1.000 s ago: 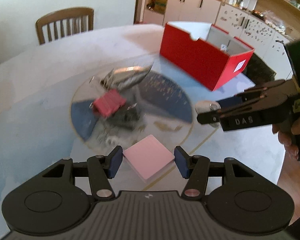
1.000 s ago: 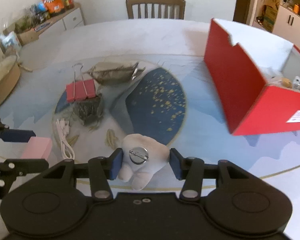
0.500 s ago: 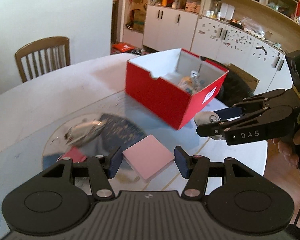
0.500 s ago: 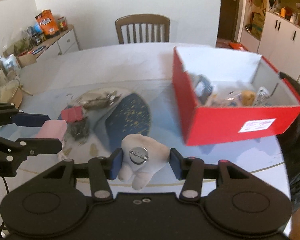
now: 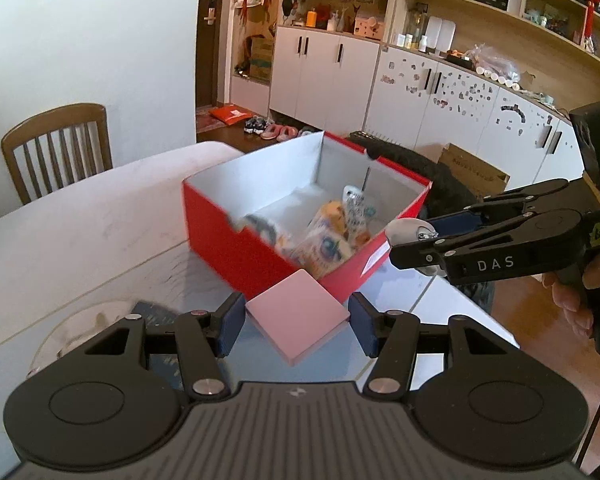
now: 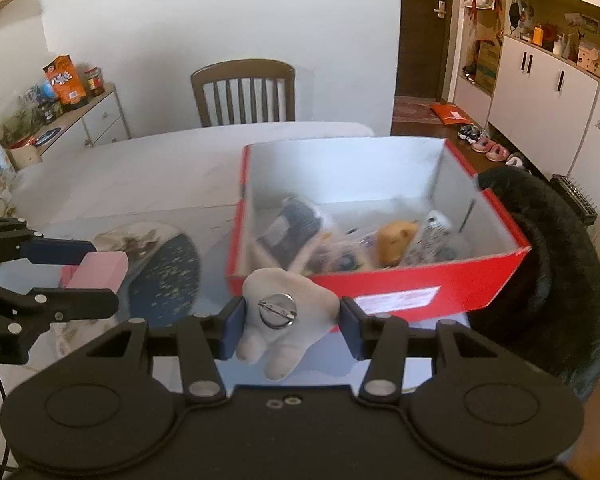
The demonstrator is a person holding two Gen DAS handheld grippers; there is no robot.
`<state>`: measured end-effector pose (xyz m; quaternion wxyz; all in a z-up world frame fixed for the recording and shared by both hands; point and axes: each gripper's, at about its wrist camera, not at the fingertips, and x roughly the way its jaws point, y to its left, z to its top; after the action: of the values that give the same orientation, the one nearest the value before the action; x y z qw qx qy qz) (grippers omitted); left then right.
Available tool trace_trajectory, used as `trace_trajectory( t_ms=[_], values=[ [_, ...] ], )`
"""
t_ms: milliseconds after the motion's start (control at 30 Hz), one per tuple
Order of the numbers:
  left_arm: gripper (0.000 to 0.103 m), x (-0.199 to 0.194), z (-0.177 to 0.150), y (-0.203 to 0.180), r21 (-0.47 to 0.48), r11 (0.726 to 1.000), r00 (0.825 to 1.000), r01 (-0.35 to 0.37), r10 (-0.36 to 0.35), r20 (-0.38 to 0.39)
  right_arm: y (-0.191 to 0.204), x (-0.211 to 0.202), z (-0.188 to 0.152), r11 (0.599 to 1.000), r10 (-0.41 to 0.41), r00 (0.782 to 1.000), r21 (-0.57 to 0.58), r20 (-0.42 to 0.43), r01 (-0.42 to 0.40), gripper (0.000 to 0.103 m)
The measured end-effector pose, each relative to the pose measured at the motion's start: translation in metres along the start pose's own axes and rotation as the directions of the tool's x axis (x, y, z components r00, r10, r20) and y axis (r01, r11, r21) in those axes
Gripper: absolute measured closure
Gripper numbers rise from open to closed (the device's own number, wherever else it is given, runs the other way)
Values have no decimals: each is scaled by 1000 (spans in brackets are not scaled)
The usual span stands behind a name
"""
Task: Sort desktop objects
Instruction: 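Carry the pink pad and the tooth plush over the open red box with both tools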
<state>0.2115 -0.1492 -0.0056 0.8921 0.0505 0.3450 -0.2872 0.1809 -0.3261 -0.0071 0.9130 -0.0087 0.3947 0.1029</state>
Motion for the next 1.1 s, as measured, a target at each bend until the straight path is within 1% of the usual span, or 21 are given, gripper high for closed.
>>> trace_trajectory(
  t_ms=[267, 500, 800, 967, 1100],
  values=[
    [47, 30, 35, -29, 8, 1000, 1000, -12, 12, 25, -48, -1, 18, 1000, 7, 999, -19, 41, -6, 54],
    [47, 65, 58, -40, 10, 999, 999, -52, 52, 17, -83, 7, 32, 1000, 14, 998, -28, 56, -12, 54],
    [47, 118, 84, -37, 33, 994, 993, -108, 109, -36, -114, 28, 51, 999, 31, 998, -24, 48, -30, 54],
    [47, 149, 91, -26, 17, 992, 989, -126, 127, -74, -127, 51, 64, 999, 45, 999, -1, 24, -45, 54],
    [47, 171, 95, -22, 38, 988, 983, -151, 154, -104, -133, 70, 71, 999, 48, 999, -6, 10, -48, 54]
  ],
)
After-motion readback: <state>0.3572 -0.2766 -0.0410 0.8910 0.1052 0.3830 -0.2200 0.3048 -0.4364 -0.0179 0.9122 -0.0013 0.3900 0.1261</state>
